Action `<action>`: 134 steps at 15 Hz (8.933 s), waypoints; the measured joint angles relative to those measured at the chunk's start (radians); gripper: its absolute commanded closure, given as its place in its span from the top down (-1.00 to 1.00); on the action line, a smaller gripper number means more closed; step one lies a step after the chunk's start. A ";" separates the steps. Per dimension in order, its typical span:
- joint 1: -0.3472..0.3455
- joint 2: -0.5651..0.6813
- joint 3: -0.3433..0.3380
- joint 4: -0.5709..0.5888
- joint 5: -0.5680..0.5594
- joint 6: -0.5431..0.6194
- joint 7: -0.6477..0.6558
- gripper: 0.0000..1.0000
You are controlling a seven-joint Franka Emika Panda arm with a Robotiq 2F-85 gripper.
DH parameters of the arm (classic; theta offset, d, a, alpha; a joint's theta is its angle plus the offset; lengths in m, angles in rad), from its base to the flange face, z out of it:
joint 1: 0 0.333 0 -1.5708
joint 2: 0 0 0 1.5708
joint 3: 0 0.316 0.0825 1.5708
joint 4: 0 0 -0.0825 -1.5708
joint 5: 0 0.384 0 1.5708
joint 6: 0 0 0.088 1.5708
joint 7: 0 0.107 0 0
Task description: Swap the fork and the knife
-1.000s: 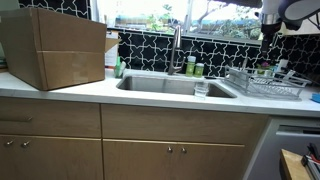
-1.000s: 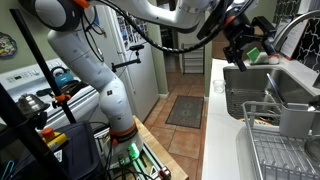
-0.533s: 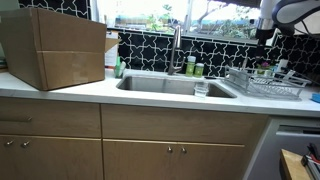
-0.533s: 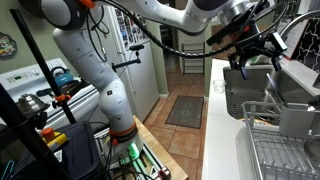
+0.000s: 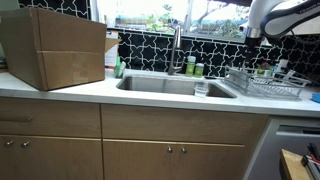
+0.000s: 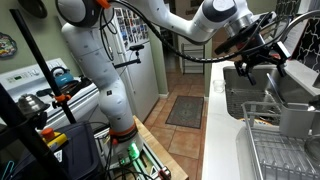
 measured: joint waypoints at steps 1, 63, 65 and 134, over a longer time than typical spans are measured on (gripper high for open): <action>-0.002 0.014 0.002 0.004 -0.010 0.011 0.020 0.80; -0.094 0.088 -0.017 0.332 0.053 -0.396 0.177 -0.98; -0.094 0.094 -0.022 0.344 0.079 -0.352 0.163 -0.98; -0.522 0.942 0.074 1.341 0.976 -0.439 0.801 -0.08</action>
